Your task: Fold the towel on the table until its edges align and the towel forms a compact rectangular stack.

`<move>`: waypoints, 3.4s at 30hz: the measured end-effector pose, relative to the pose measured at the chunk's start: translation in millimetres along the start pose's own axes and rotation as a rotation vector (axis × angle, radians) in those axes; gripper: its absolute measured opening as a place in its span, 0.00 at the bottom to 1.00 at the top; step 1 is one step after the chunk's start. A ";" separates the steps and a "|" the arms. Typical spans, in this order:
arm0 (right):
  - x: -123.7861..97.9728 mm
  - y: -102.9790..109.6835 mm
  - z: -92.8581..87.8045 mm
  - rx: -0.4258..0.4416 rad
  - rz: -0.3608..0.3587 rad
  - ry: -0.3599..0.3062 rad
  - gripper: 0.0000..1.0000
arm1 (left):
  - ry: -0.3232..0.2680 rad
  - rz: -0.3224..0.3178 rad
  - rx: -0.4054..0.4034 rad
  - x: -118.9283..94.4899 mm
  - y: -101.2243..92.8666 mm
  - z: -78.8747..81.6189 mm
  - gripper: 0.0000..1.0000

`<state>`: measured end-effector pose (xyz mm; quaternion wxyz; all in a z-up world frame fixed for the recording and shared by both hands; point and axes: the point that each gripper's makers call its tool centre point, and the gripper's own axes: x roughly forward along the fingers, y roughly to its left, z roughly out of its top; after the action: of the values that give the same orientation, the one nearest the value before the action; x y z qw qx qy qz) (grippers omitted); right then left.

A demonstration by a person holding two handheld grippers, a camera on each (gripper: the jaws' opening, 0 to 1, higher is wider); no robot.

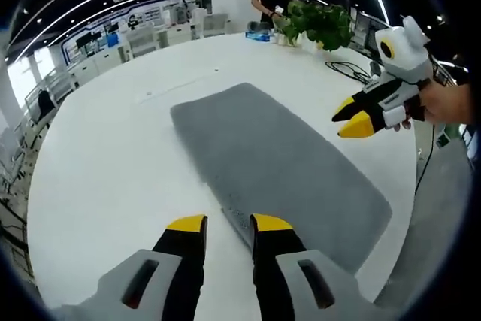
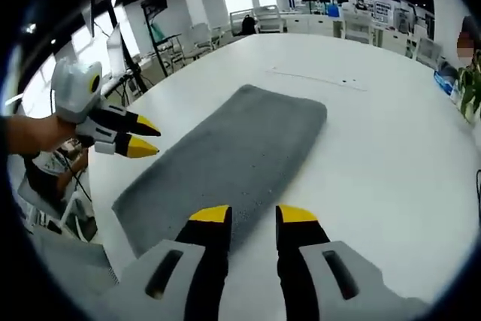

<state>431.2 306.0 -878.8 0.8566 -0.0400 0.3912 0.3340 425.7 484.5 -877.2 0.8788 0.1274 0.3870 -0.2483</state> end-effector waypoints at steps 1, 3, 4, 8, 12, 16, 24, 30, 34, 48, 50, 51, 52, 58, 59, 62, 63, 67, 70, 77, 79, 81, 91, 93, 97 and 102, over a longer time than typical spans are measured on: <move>1.4 1.3 -2.0 0.009 0.005 0.007 0.22 | 0.003 -0.002 0.001 1.5 -0.8 -0.5 0.23; 8.1 1.1 -7.4 0.036 0.019 0.027 0.22 | 0.010 -0.008 -0.004 7.0 -0.9 -2.3 0.23; 10.6 1.6 -9.5 0.046 0.022 0.034 0.22 | 0.021 -0.014 -0.020 9.8 -1.7 -4.7 0.22; 19.3 2.1 -18.1 0.043 0.021 0.055 0.22 | 0.046 -0.039 -0.031 17.5 -7.9 -12.0 0.22; 21.4 7.0 -24.1 0.050 0.021 0.075 0.22 | 0.067 -0.053 -0.027 20.5 -12.2 -15.9 0.21; 20.3 13.1 -34.9 0.035 0.025 0.120 0.18 | 0.086 -0.074 -0.033 26.5 -15.5 -19.2 0.17; 22.9 14.7 -35.6 -0.114 0.021 0.151 0.08 | 0.123 -0.101 0.027 30.9 -24.5 -18.0 0.08; 15.0 2.4 -40.7 -0.154 0.007 0.169 0.08 | 0.119 -0.116 0.008 35.4 -36.3 -14.0 0.08; 6.1 -8.9 -46.1 -0.169 -0.016 0.171 0.08 | 0.110 -0.136 -0.002 39.8 -49.9 -9.9 0.08; -15.1 -46.0 -56.9 -0.246 -0.050 0.182 0.08 | 0.110 -0.169 -0.001 55.9 -88.4 10.1 0.08; -18.7 -49.7 -58.4 -0.266 -0.049 0.197 0.08 | 0.110 -0.169 0.005 58.9 -92.6 13.5 0.08; -21.0 -52.4 -59.2 -0.284 -0.053 0.206 0.08 | 0.110 -0.172 0.003 60.1 -94.5 15.0 0.08; -22.2 -54.3 -59.7 -0.294 -0.054 0.210 0.08 | 0.114 -0.175 0.000 62.3 -97.1 17.1 0.08; -26.9 -65.8 -61.0 -0.339 -0.051 0.205 0.08 | 0.138 -0.182 0.019 67.2 -107.6 23.9 0.08; -27.5 -66.1 -60.9 -0.354 -0.049 0.205 0.08 | 0.139 -0.181 0.019 67.7 -108.1 24.6 0.08; -28.6 -68.5 -60.4 -0.360 -0.047 0.199 0.08 | 0.144 -0.175 0.014 69.5 -109.3 25.7 0.08; -28.8 -68.4 -60.6 -0.356 -0.044 0.196 0.08 | 0.143 -0.169 0.015 69.4 -109.1 25.6 0.08; -28.3 -67.8 -58.9 -0.326 -0.045 0.203 0.08 | 0.146 -0.158 0.004 68.9 -107.1 25.6 0.09; -27.8 -67.8 -57.6 -0.318 -0.054 0.223 0.09 | 0.139 -0.139 0.014 67.7 -103.4 27.5 0.13; -30.8 -68.2 -50.0 -0.297 -0.062 0.212 0.11 | 0.100 -0.114 0.038 52.4 -95.6 34.4 0.19; -33.2 -66.0 -46.5 -0.283 -0.061 0.192 0.13 | 0.097 -0.112 0.047 50.0 -93.2 33.9 0.19; -35.6 -63.8 -44.7 -0.278 -0.063 0.183 0.14 | 0.096 -0.110 0.057 47.6 -91.9 33.3 0.19; -48.9 -48.9 -27.3 -0.273 -0.058 0.103 0.18 | 0.066 -0.115 0.095 28.7 -97.3 38.1 0.19; -51.4 -44.3 -23.7 -0.271 -0.057 0.097 0.19 | 0.057 -0.115 0.104 27.0 -97.4 40.3 0.19; -52.5 -40.4 -19.9 -0.296 -0.051 0.094 0.22 | 0.046 -0.115 0.120 22.7 -96.7 44.7 0.19; -58.5 -38.6 -15.6 -0.312 -0.059 0.086 0.26 | 0.026 -0.118 0.132 15.0 -97.0 50.3 0.20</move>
<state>416.9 239.3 -856.3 0.8319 -0.1981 0.3695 0.3636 413.5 376.6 -857.8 0.8473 0.1649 0.3879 -0.3230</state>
